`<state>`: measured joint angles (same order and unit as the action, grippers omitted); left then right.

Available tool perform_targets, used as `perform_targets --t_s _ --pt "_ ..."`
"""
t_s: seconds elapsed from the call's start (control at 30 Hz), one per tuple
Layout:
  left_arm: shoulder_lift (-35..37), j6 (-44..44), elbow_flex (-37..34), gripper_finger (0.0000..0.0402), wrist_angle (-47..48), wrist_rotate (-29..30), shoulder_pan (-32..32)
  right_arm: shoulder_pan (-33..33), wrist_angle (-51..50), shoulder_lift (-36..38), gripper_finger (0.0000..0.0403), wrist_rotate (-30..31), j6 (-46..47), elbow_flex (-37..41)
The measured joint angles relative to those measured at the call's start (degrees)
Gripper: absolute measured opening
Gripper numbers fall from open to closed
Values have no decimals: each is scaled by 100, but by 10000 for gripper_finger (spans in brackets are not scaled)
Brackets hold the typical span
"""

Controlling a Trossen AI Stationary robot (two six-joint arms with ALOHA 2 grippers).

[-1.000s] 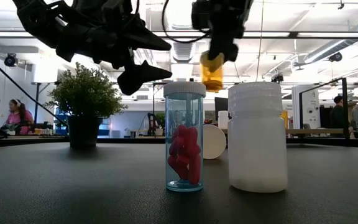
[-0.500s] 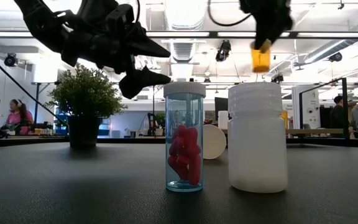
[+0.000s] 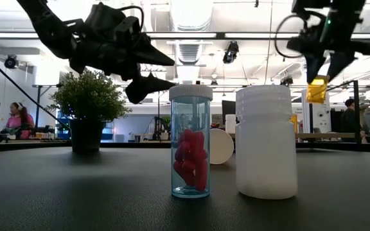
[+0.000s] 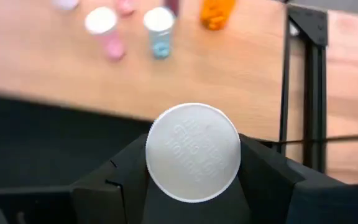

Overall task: Pick and place medicine bottles onto shelf by color
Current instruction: Put the top orange pill bottle on the shelf aligned with the other orange pill bottle

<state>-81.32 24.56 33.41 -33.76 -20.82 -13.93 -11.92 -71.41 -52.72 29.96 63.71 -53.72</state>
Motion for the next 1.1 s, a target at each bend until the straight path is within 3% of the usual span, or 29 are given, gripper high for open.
perform_targets --t_s 0.13,0.33,0.83,1.1 --pt "0 0 0 272 -34 -2 -191 -99 613 54 196 154 696 536" --pt "0 12 36 272 -43 -7 -369 -312 1048 -328 196 104 978 826" --pt "-2 61 108 272 -380 -11 -385 -1468 1066 -1110 196 -41 567 544" --pt "-2 58 190 272 -378 52 -445 -1858 1581 -1340 196 -39 141 536"
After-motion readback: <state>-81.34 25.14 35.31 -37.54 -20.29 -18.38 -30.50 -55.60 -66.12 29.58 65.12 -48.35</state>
